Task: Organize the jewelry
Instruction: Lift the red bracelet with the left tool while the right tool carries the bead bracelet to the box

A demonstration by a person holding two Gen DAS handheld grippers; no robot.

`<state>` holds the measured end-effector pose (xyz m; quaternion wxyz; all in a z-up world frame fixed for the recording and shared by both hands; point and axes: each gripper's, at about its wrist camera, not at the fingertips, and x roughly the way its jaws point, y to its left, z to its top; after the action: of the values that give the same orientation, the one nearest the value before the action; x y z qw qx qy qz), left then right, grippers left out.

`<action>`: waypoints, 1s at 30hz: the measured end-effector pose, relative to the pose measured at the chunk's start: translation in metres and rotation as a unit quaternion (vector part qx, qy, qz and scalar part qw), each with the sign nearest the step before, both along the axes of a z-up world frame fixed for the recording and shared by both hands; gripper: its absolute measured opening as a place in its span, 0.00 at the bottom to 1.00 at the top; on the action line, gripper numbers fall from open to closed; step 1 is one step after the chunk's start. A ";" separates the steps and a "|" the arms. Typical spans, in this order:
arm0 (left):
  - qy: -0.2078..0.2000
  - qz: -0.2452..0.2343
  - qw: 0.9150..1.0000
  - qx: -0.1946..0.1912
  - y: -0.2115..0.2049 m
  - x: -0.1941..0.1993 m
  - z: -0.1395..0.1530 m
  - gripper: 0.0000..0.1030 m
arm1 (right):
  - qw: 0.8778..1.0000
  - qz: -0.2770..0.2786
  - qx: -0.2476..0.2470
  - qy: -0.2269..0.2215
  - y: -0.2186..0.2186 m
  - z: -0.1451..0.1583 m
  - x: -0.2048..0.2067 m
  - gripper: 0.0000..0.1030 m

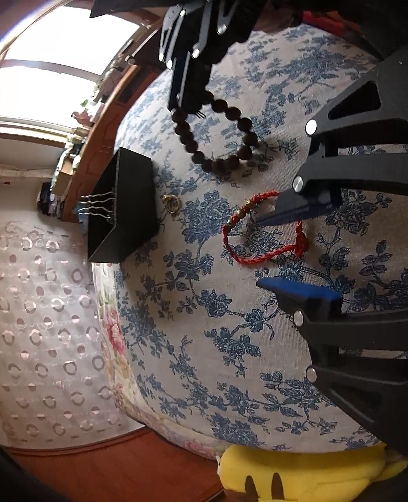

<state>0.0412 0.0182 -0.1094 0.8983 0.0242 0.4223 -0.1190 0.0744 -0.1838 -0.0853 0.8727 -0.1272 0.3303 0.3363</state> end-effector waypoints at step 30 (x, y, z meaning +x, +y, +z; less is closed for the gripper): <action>-0.082 0.014 0.996 -0.013 0.007 0.025 0.075 0.02 | 0.999 -0.014 0.021 -0.035 -0.016 0.032 0.030 0.16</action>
<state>0.0658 0.0250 -0.0341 0.9318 0.0159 0.3457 -0.1093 0.1047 -0.2000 -0.0533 0.8910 -0.1153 0.2942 0.3261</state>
